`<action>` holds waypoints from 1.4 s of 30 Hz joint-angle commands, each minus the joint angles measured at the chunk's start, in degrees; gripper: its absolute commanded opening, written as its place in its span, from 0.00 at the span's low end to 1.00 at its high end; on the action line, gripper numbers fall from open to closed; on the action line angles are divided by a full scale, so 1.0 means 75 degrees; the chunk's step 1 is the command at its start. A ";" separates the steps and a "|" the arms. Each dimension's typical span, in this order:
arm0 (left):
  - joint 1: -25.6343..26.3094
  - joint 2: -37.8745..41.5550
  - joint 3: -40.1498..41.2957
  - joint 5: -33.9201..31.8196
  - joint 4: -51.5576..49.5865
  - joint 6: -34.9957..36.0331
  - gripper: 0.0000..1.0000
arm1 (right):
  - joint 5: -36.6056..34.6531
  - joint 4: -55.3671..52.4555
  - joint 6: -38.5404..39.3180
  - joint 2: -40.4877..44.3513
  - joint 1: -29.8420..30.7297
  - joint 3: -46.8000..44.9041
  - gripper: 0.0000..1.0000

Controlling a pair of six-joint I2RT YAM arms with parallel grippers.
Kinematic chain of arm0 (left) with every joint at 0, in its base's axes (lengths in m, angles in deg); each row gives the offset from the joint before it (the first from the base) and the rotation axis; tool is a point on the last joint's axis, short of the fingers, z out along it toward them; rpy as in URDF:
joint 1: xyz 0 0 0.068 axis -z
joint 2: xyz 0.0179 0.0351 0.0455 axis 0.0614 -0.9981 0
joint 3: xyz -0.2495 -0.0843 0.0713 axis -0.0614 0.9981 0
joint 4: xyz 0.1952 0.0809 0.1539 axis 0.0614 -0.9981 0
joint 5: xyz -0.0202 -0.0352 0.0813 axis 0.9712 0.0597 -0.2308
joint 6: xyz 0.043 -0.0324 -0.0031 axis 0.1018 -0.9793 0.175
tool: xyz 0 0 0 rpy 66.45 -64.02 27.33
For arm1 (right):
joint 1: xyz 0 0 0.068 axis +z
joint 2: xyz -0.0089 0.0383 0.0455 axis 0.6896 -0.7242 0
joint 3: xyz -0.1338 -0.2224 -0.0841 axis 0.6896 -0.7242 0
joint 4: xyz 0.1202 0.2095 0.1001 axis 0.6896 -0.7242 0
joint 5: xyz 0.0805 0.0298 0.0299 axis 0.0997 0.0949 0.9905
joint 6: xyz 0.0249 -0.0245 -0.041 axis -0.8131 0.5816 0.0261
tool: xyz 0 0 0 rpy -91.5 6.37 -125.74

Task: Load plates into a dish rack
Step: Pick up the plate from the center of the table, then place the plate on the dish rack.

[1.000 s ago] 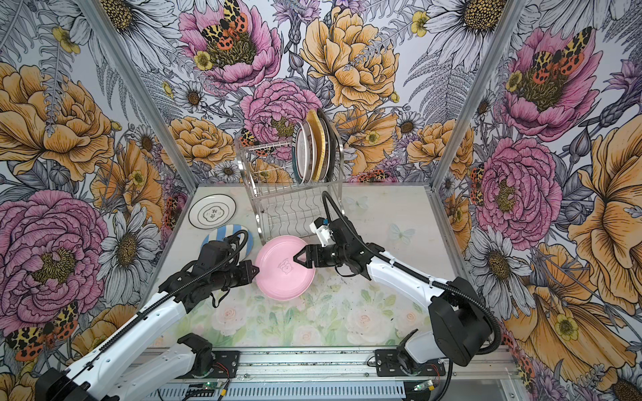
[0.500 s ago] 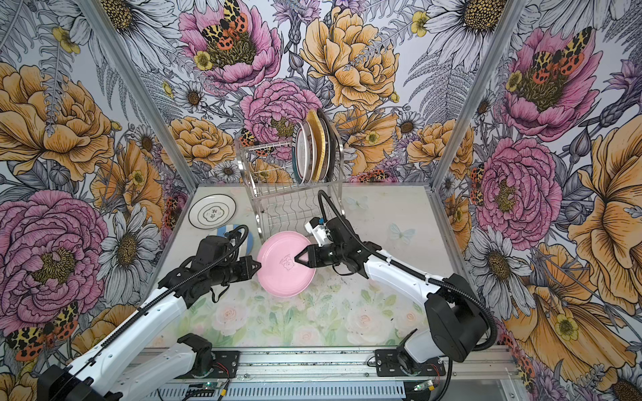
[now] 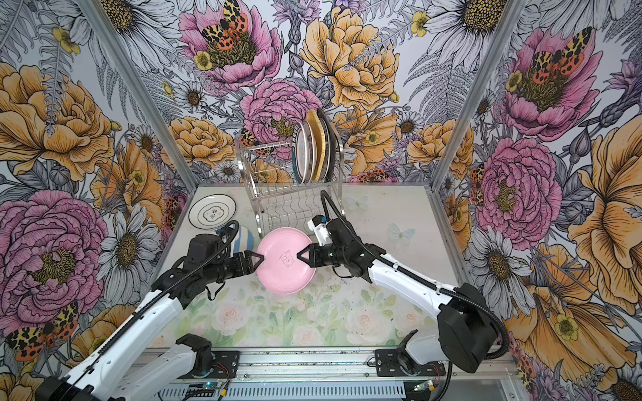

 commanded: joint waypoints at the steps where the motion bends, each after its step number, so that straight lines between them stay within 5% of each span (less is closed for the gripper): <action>1: -0.0304 0.0228 -0.0038 0.0151 0.0303 -0.0074 0.82 | -0.1535 -0.0658 0.0135 0.0557 0.0225 0.0364 0.00; 15: -0.1088 0.0046 0.0178 0.0233 0.0844 -0.0077 0.91 | -0.6558 -0.3337 0.1043 0.0326 0.1917 0.3824 0.00; 32: -0.1230 -0.0245 0.0266 0.0432 0.1086 0.0085 0.92 | -0.9554 -0.3703 0.3344 -0.2865 0.2096 0.9289 0.00; 42: -0.1275 -0.0342 0.0324 0.0464 0.1103 0.0000 0.96 | -0.9946 -0.3687 0.4240 -0.5693 0.1538 1.2828 0.00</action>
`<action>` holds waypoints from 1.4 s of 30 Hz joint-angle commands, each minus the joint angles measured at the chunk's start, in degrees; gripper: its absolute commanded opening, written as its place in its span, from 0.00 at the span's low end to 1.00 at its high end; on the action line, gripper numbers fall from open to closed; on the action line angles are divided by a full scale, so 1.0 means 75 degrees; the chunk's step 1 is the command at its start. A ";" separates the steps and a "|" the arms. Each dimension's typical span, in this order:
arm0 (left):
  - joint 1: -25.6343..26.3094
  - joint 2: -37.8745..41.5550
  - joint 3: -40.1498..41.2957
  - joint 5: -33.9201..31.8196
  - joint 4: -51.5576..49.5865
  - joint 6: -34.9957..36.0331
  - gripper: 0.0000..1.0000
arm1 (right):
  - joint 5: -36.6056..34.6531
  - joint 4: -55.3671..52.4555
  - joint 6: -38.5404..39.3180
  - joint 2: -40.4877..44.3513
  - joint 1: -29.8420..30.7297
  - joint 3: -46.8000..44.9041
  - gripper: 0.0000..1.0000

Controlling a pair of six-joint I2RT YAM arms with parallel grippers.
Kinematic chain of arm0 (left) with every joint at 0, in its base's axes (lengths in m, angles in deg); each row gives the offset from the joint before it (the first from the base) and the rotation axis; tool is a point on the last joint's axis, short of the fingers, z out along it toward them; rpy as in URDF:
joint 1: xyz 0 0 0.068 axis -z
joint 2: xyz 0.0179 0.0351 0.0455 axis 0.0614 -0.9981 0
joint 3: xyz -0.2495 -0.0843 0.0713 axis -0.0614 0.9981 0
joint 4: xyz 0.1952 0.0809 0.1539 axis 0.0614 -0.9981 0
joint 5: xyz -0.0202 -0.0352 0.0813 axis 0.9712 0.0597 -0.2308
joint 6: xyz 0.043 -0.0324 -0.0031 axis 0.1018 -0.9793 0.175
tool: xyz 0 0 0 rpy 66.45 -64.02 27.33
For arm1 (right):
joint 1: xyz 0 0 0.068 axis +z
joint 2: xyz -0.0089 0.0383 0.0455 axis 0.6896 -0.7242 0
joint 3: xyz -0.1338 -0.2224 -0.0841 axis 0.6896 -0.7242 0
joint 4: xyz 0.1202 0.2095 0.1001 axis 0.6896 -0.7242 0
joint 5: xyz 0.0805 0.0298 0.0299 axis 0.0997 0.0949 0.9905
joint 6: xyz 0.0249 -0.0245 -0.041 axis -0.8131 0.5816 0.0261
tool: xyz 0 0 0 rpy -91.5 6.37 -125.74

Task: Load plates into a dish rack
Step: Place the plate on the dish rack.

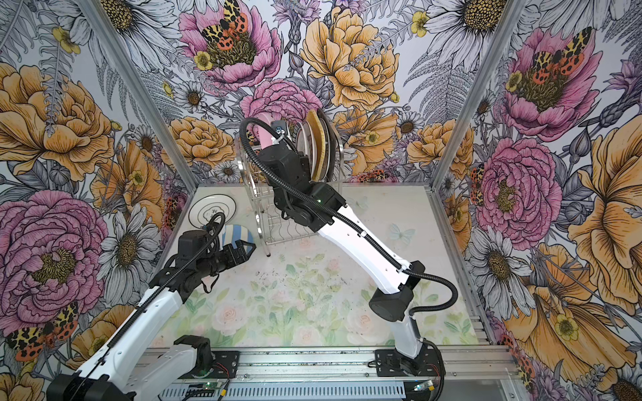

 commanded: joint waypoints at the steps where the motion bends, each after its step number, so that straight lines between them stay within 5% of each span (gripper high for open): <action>1: -0.0075 0.0034 0.0129 0.0153 0.0232 0.0057 0.97 | -0.0425 0.0110 0.0425 -0.0673 -0.0264 0.0888 0.00; 11: -0.0154 -0.0066 0.0164 0.0230 0.0313 0.0029 0.99 | -0.0605 0.0486 0.0573 -0.1761 -0.0690 0.1583 0.00; 42: -0.0294 -0.0142 0.0194 0.0279 0.0366 -0.0012 0.99 | -0.0699 0.1301 0.1133 -0.2220 -0.0857 0.1584 0.00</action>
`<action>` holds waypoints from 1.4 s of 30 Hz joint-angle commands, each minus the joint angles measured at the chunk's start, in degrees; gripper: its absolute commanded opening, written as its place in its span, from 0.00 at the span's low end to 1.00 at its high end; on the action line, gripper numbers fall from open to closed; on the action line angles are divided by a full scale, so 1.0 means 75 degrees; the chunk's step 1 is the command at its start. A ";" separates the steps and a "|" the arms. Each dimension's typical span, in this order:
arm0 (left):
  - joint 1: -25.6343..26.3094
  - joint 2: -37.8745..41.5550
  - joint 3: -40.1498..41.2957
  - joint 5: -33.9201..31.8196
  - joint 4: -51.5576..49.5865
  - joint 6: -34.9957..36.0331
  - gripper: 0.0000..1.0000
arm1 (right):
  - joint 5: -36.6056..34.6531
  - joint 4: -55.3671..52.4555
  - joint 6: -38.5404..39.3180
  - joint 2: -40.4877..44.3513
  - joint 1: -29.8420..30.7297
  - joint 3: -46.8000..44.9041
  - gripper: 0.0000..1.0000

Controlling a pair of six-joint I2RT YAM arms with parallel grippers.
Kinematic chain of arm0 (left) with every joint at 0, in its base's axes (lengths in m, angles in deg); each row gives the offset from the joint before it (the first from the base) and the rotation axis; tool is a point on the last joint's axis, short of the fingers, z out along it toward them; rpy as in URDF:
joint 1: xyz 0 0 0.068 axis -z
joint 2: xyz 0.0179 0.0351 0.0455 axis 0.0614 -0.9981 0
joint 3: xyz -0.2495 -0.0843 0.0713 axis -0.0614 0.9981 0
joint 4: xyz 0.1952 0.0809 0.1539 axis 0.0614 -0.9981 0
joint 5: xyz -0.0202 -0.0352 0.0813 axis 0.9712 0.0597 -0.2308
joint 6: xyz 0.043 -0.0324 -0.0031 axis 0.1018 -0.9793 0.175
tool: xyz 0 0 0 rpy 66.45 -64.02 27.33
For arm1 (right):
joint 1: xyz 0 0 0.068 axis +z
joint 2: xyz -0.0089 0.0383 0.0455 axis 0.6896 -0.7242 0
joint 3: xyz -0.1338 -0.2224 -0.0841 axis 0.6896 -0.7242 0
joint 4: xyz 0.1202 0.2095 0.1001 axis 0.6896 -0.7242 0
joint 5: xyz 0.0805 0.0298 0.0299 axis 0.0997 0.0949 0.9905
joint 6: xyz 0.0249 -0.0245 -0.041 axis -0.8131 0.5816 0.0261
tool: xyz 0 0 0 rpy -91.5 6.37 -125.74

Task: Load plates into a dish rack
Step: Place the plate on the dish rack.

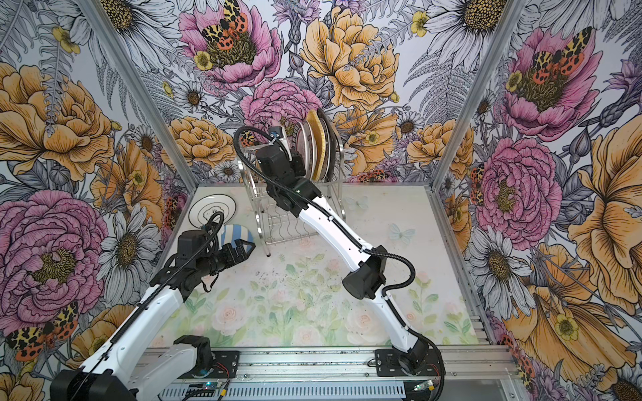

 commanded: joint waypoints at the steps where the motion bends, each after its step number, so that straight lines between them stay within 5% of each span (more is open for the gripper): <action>1: -0.0064 0.0023 0.0115 0.0121 0.0165 -0.0012 0.99 | -0.0280 0.0476 0.0330 0.0122 -0.0004 0.0213 0.00; 39: -0.0085 0.0129 0.0125 0.0149 0.0148 -0.0045 0.99 | -0.0483 0.0684 0.0594 0.0111 0.0032 -0.0258 0.00; 42: -0.0103 0.0141 0.0132 0.0164 0.0139 -0.0042 0.99 | -0.0456 0.0692 0.0571 0.0135 0.0038 -0.0286 0.14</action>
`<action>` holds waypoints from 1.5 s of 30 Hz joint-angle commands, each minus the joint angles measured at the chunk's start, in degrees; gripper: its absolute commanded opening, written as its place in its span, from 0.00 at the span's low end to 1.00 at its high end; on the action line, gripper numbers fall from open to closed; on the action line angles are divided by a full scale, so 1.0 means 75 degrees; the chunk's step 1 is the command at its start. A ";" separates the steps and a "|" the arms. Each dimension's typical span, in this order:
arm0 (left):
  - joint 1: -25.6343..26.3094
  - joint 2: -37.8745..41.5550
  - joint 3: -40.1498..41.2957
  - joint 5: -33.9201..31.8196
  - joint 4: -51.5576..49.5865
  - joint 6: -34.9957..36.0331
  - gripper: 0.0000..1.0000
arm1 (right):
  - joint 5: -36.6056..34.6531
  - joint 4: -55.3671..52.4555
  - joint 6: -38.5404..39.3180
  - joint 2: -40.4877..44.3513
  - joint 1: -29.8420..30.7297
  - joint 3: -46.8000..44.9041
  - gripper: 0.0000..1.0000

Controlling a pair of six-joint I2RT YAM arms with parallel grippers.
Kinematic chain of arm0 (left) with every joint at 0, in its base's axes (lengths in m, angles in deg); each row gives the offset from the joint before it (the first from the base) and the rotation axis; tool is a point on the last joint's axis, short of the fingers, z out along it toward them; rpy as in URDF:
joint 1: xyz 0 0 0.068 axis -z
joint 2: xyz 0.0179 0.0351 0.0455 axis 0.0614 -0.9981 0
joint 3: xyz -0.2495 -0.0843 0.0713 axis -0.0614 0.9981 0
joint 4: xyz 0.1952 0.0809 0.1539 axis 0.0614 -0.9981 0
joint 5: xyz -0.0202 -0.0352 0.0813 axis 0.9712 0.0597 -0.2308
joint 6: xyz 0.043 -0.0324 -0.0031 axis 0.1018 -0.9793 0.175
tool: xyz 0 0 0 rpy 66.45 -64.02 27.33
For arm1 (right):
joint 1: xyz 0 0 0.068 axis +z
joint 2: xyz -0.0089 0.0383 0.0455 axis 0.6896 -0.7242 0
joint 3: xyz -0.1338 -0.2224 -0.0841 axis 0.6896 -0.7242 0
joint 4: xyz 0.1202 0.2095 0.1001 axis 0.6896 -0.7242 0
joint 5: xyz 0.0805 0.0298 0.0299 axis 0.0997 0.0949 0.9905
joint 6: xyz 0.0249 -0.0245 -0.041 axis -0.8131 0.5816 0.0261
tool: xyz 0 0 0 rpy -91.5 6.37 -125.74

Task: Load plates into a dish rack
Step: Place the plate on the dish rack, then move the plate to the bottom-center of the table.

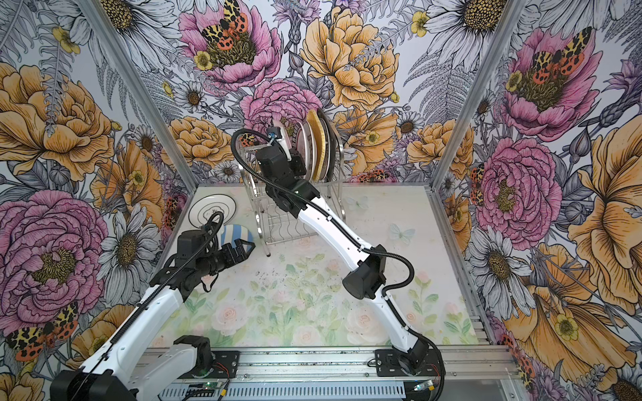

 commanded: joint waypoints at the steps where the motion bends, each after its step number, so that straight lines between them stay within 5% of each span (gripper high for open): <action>1: -0.0081 0.0132 0.0133 0.0152 0.0151 -0.0048 0.99 | -0.0080 0.0248 -0.0014 0.0155 0.0023 -0.0041 0.19; 26: -0.0308 0.0264 0.0130 0.0044 0.0096 -0.0059 0.99 | -0.0010 0.0246 0.0045 0.1351 0.0409 -0.1001 0.71; 36: -0.0866 -0.0089 -0.0050 -0.0060 0.0105 0.0097 0.98 | 0.0378 0.0226 -0.0845 0.3289 0.0822 -0.3572 0.77; 45: -0.1048 -0.1605 -0.0958 -0.0878 -0.0154 0.0565 0.90 | 0.1402 0.0075 -0.2564 0.5836 0.0930 -0.7164 0.77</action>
